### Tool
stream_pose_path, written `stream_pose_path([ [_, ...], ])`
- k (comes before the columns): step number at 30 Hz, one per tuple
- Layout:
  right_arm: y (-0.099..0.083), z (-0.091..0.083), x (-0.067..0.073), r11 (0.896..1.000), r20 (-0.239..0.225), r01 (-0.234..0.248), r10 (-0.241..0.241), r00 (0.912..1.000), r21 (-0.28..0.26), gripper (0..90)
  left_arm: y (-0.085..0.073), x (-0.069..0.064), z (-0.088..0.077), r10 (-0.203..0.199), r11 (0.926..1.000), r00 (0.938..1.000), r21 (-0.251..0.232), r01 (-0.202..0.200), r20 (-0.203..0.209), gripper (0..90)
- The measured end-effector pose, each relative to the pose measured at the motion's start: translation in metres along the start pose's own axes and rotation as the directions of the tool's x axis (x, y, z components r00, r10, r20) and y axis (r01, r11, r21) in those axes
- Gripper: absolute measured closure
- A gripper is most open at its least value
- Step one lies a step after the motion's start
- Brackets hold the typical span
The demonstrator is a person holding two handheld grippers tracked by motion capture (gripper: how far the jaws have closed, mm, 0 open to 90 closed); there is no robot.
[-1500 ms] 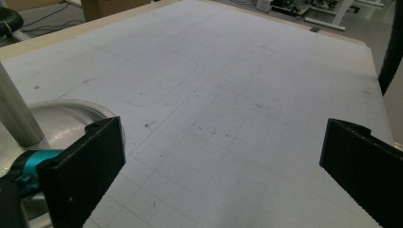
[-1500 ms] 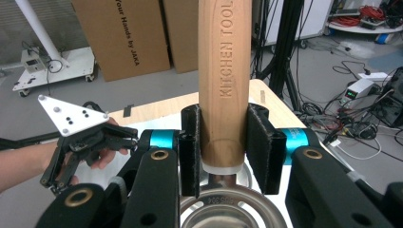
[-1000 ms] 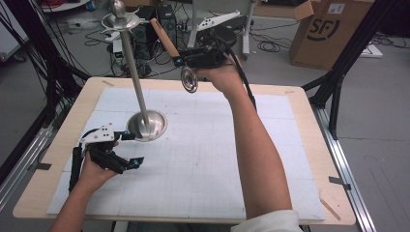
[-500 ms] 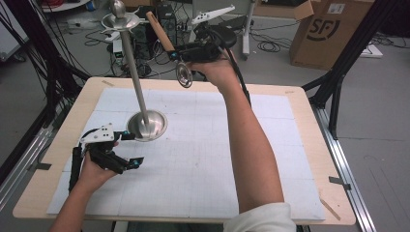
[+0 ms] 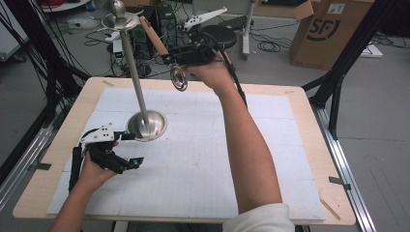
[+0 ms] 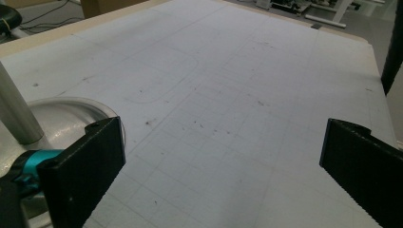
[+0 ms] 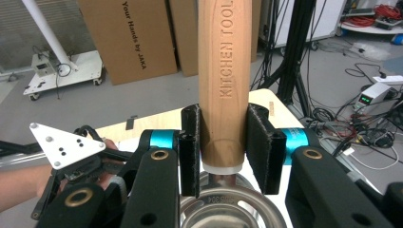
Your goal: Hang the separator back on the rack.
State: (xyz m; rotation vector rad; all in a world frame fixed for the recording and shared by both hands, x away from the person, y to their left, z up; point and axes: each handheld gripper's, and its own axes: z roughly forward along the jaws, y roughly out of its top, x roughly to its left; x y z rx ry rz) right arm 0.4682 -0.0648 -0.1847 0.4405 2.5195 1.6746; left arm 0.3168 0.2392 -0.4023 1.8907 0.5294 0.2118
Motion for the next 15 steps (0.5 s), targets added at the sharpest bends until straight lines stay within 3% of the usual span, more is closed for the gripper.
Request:
stream_pose_path([
  [8,-0.001,0.008,0.005,0.999,0.018,0.025,-0.026,0.9995,0.048,68.0,0.000,0.000,-0.001,-0.006,1.0000,1.0000,-0.002,0.006,-0.003,1.8],
  [15,-0.001,0.016,0.008,0.998,0.022,0.023,-0.025,0.9995,0.058,67.9,0.000,0.000,0.000,0.000,1.0000,1.0000,0.002,0.000,-0.001,1.8],
])
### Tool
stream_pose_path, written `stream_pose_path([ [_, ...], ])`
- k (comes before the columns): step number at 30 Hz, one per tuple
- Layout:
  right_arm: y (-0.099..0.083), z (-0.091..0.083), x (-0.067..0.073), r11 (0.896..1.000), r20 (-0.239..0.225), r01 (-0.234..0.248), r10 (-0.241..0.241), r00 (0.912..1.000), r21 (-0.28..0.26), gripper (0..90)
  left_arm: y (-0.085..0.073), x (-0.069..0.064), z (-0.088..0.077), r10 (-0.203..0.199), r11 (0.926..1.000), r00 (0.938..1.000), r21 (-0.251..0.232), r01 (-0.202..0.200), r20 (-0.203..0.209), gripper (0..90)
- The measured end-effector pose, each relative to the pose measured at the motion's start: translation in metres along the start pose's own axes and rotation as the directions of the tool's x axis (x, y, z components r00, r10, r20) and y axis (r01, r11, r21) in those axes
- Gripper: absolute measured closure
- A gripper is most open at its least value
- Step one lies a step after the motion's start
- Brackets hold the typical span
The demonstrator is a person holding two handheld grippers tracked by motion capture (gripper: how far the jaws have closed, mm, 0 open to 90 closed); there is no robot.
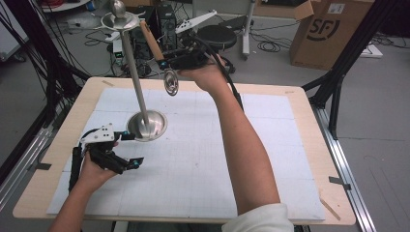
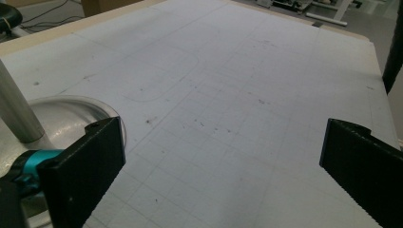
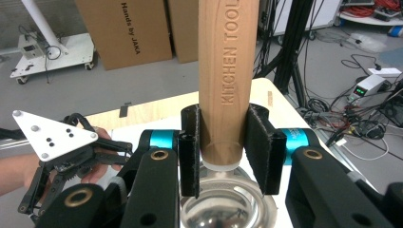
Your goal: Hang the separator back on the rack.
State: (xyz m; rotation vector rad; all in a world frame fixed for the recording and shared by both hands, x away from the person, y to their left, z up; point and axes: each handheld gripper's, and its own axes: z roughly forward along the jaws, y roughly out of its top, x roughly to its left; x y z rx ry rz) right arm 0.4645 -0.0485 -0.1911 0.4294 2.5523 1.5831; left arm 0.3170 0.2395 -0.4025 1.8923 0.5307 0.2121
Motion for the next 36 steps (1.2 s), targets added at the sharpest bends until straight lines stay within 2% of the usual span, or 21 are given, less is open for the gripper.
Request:
stream_pose_path([
  [9,0.000,0.008,0.001,1.000,0.000,0.013,-0.013,0.9999,0.022,67.4,0.000,0.000,0.000,0.000,1.0000,1.0000,0.000,0.000,0.002,1.8],
  [21,0.003,0.011,0.003,0.999,0.008,0.007,-0.007,0.9999,0.035,66.6,0.000,0.000,0.001,0.000,1.0000,1.0000,-0.001,0.000,-0.001,1.8],
  [36,0.001,0.009,0.004,1.000,0.043,-0.001,0.000,0.9991,0.014,51.2,0.000,0.000,0.001,-0.002,1.0000,1.0000,-0.004,0.002,0.005,1.8],
])
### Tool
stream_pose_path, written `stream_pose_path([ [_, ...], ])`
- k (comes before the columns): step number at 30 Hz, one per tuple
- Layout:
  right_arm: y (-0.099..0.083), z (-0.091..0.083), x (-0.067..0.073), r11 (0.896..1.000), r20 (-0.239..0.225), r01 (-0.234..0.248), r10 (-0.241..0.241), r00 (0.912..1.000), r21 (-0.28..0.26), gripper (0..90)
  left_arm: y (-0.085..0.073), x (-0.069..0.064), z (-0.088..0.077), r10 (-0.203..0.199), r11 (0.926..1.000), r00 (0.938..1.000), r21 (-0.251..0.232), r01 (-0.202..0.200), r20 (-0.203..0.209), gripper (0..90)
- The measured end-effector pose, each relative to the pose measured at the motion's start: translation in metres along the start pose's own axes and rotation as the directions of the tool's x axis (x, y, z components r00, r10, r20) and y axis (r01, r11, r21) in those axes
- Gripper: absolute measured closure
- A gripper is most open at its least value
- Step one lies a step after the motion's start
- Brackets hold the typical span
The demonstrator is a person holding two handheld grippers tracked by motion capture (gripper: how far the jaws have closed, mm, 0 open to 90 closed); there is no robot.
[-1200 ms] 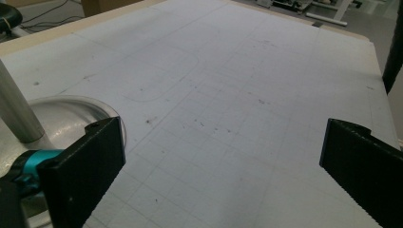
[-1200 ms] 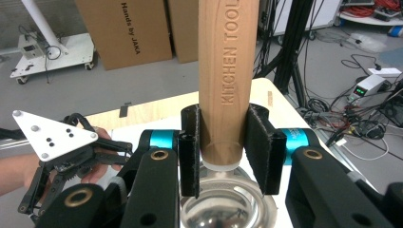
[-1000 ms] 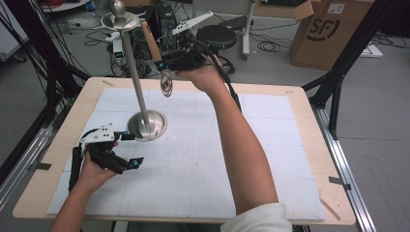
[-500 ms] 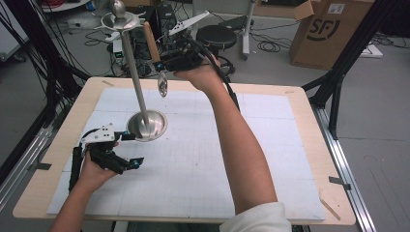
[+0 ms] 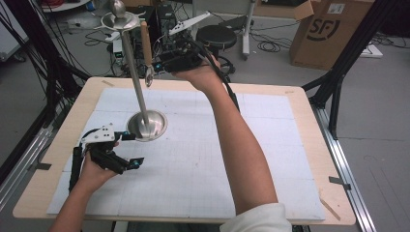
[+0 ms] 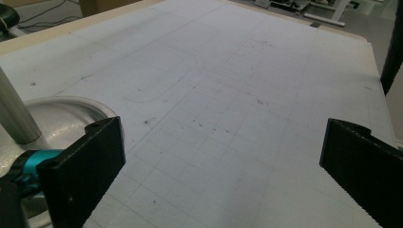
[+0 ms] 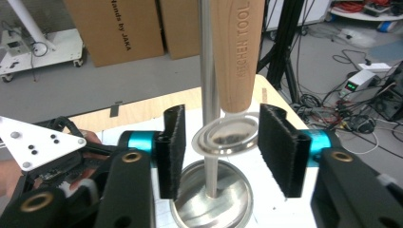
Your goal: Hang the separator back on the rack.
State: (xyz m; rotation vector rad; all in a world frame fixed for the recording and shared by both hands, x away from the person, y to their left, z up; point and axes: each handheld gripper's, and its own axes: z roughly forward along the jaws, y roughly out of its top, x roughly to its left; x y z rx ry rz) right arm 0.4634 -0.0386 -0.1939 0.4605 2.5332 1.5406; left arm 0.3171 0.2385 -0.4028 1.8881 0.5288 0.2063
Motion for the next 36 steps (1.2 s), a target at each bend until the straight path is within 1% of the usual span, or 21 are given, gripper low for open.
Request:
stream_pose_path([
  [6,-0.004,-0.012,0.001,1.000,0.013,-0.002,0.002,0.9999,-0.024,45.1,0.000,0.000,0.001,0.003,1.0000,1.0000,0.002,-0.003,0.001,1.8],
  [12,-0.013,-0.029,0.007,0.999,0.017,0.014,-0.013,0.9998,-0.032,43.6,0.000,0.000,0.001,0.009,0.9999,1.0000,0.010,-0.009,0.004,1.8],
  [18,-0.024,-0.050,0.011,0.998,0.033,0.017,-0.015,0.9993,-0.055,41.3,0.000,-0.001,0.000,0.014,0.9998,0.9999,0.012,-0.014,0.001,1.8],
  [21,-0.033,-0.061,0.012,0.998,0.040,0.009,-0.006,0.9992,-0.068,40.5,0.000,-0.001,0.000,0.012,0.9998,0.9999,0.014,-0.012,0.003,1.8],
  [25,-0.044,-0.073,0.012,0.998,0.054,0.004,0.000,0.9985,-0.068,40.1,0.000,-0.002,0.001,0.014,0.9998,0.9999,0.015,-0.014,0.003,1.8],
  [26,-0.047,-0.076,0.012,0.998,0.053,-0.004,0.008,0.9985,-0.070,39.8,0.000,-0.002,0.001,0.012,0.9998,0.9999,0.017,-0.012,0.005,1.8],
  [28,-0.052,-0.080,0.012,0.997,0.058,-0.005,0.009,0.9983,-0.074,39.4,0.000,-0.001,0.001,0.014,0.9997,0.9999,0.020,-0.014,0.006,1.8],
  [29,-0.055,-0.083,0.012,0.997,0.059,-0.014,0.019,0.9980,-0.075,38.9,0.000,-0.001,0.001,0.016,0.9996,0.9999,0.023,-0.016,0.005,1.8],
  [30,-0.057,-0.085,0.012,0.997,0.062,-0.012,0.017,0.9979,-0.076,38.8,0.000,-0.001,0.001,0.017,0.9996,0.9998,0.023,-0.017,0.006,1.8],
  [34,-0.069,-0.093,0.013,0.996,0.070,-0.028,0.035,0.9970,-0.087,37.6,0.000,-0.002,0.001,0.014,0.9996,0.9999,0.023,-0.014,0.007,1.8],
  [36,-0.073,-0.096,0.014,0.996,0.071,-0.034,0.040,0.9966,-0.082,36.6,0.000,-0.002,0.001,0.013,0.9996,0.9999,0.026,-0.014,0.005,1.8],
])
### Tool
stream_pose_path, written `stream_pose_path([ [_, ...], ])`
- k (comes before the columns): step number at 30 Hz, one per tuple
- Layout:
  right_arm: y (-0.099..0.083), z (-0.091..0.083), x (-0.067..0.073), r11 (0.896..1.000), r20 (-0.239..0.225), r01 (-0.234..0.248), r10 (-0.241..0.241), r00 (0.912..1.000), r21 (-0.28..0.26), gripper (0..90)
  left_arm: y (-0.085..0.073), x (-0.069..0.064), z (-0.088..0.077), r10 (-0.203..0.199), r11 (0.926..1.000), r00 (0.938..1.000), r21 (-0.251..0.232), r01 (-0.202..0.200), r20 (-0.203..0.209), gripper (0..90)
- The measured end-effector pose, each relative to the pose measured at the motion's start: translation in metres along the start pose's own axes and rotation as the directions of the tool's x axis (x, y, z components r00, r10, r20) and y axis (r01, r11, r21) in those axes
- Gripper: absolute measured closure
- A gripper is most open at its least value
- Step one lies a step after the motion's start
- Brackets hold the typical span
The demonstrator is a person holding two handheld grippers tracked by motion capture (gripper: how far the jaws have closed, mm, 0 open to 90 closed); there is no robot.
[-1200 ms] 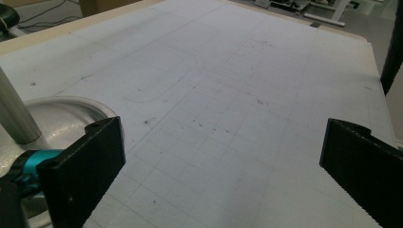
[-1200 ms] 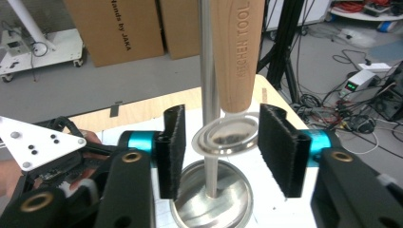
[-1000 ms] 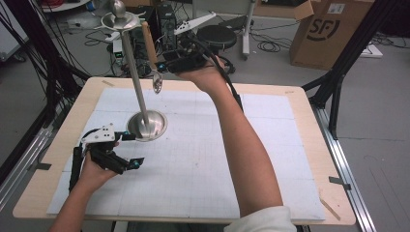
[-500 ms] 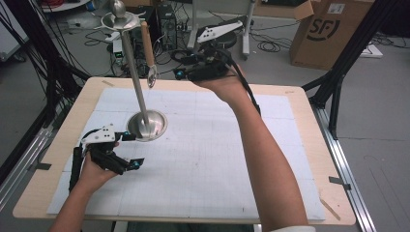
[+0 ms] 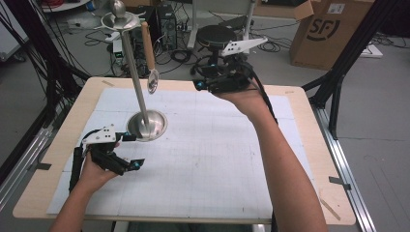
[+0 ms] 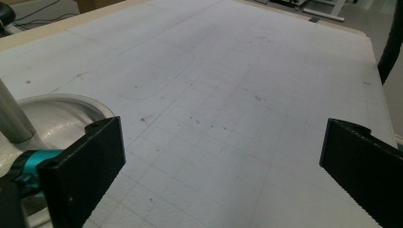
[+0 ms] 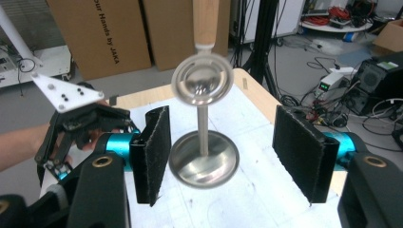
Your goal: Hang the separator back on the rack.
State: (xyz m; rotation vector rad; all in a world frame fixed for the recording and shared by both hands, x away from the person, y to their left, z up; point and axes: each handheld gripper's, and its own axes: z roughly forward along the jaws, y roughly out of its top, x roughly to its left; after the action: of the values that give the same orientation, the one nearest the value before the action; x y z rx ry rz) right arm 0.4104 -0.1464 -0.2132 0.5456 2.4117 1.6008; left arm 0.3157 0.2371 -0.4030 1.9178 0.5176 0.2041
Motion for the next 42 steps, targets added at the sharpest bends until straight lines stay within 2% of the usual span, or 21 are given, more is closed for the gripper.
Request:
stream_pose_path([
  [10,-0.025,-0.016,0.003,1.000,0.003,-0.006,0.006,1.0000,-0.002,32.8,0.000,-0.001,0.001,0.001,1.0000,1.0000,-0.004,-0.001,0.000,1.8],
  [26,-0.073,-0.040,0.006,0.998,0.024,-0.045,0.046,0.9987,-0.050,26.5,-0.001,0.000,0.002,-0.002,1.0000,1.0000,0.001,0.002,0.006,1.8],
  [31,-0.092,-0.047,0.005,0.997,0.051,-0.067,0.069,0.9963,-0.044,24.5,-0.001,-0.001,0.003,0.002,1.0000,0.9999,0.003,-0.002,0.011,1.8],
  [42,-0.142,-0.062,0.004,0.991,0.090,-0.117,0.122,0.9883,-0.067,23.2,0.000,-0.001,0.002,-0.005,1.0000,0.9999,-0.005,0.005,0.011,1.8],
])
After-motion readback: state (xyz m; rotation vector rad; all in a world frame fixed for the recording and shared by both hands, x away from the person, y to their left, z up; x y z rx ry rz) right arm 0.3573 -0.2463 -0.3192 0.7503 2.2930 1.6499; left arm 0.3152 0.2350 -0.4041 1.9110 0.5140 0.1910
